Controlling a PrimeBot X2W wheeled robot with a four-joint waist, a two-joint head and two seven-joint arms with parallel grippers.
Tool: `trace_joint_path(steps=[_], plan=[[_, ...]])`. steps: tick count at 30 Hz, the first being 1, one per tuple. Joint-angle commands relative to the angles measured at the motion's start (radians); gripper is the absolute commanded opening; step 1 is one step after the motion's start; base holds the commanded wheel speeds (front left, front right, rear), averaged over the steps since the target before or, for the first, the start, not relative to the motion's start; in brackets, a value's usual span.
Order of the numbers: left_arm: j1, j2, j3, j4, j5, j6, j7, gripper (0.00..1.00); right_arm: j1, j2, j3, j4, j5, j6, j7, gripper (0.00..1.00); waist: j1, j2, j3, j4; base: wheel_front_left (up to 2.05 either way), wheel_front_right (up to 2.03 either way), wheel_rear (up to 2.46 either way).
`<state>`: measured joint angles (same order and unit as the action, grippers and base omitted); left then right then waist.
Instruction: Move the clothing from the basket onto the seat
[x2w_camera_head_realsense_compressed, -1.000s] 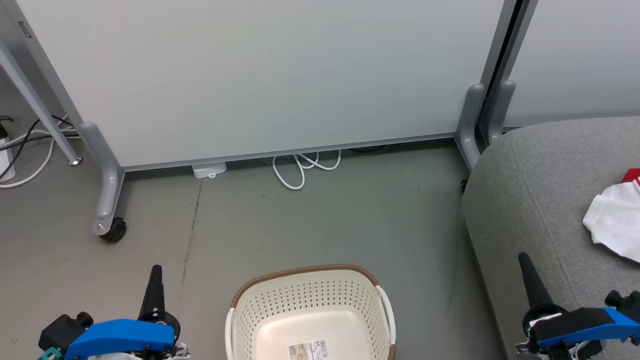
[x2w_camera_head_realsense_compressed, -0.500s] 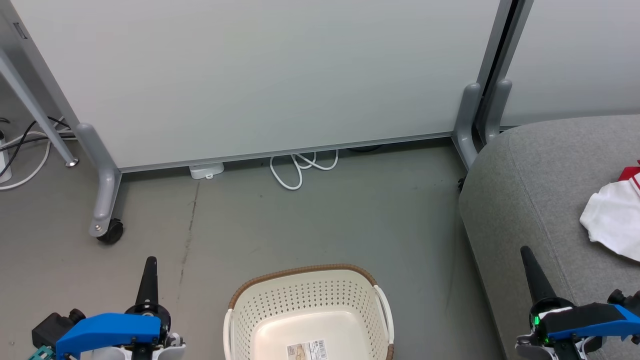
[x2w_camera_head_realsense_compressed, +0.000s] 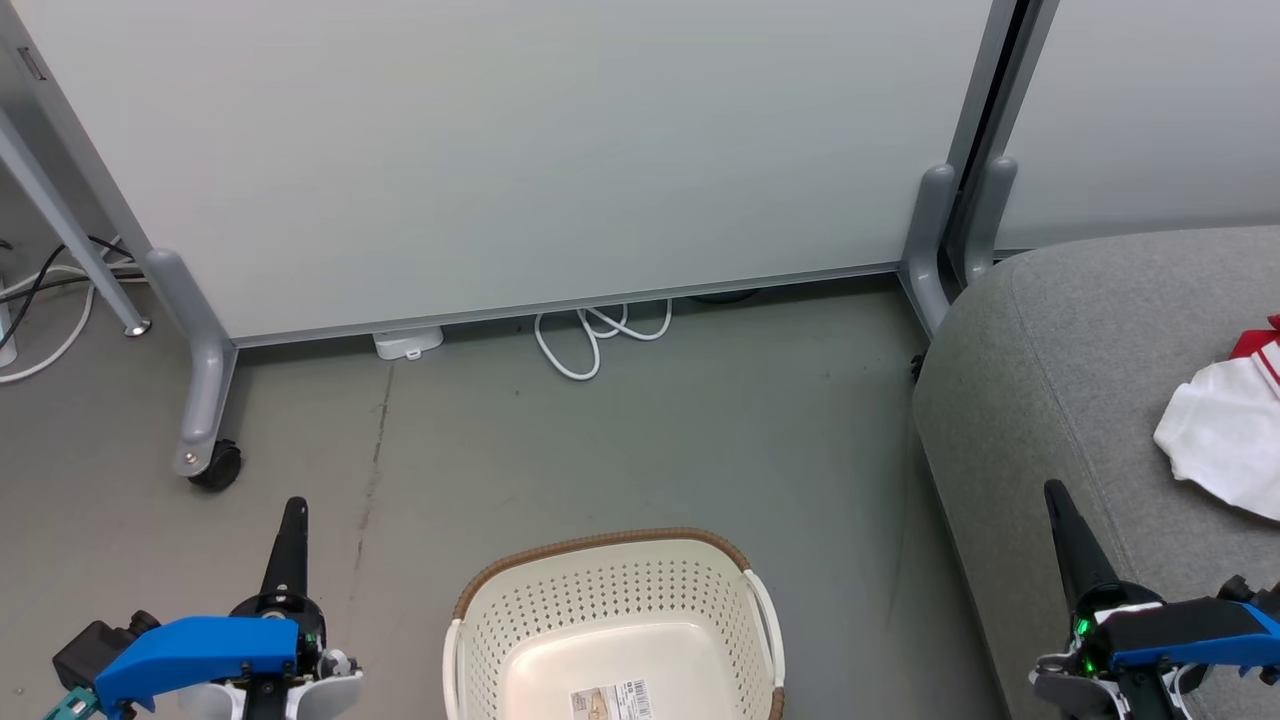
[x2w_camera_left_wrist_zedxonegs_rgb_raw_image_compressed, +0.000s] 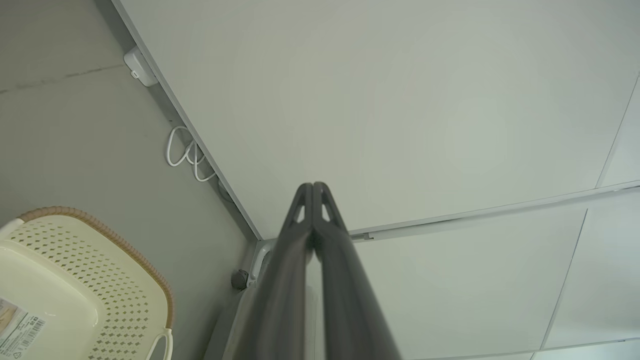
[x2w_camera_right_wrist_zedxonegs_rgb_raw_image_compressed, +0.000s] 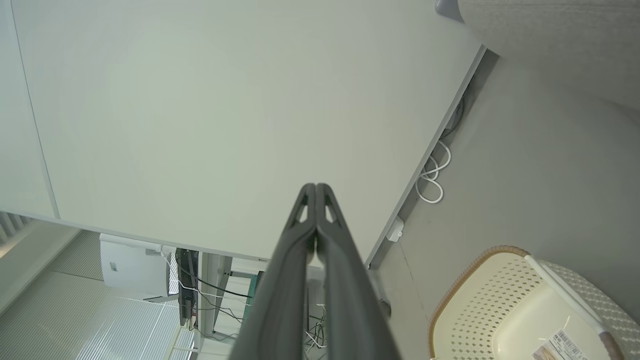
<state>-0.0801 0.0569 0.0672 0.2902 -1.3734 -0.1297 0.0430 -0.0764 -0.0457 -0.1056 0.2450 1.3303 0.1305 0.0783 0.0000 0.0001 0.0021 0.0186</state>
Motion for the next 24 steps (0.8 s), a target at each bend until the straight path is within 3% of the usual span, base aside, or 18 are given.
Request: trace_joint_path(steps=[1,24], plan=[[-0.018,0.001,0.008,-0.01,-0.014,-0.001,0.007,0.0,-0.016,-0.006,-0.003,-0.005,0.019,0.0,0.005,0.0,0.0,-0.0001,0.0,0.0,0.0,0.0,0.0],[-0.031,-0.005,0.038,-0.036,-0.167,-0.002,0.052,0.0,-0.03,-0.007,-0.007,-0.002,0.199,0.0,0.027,0.0,0.0,-0.0001,0.001,-0.012,0.0,0.0,0.0]])
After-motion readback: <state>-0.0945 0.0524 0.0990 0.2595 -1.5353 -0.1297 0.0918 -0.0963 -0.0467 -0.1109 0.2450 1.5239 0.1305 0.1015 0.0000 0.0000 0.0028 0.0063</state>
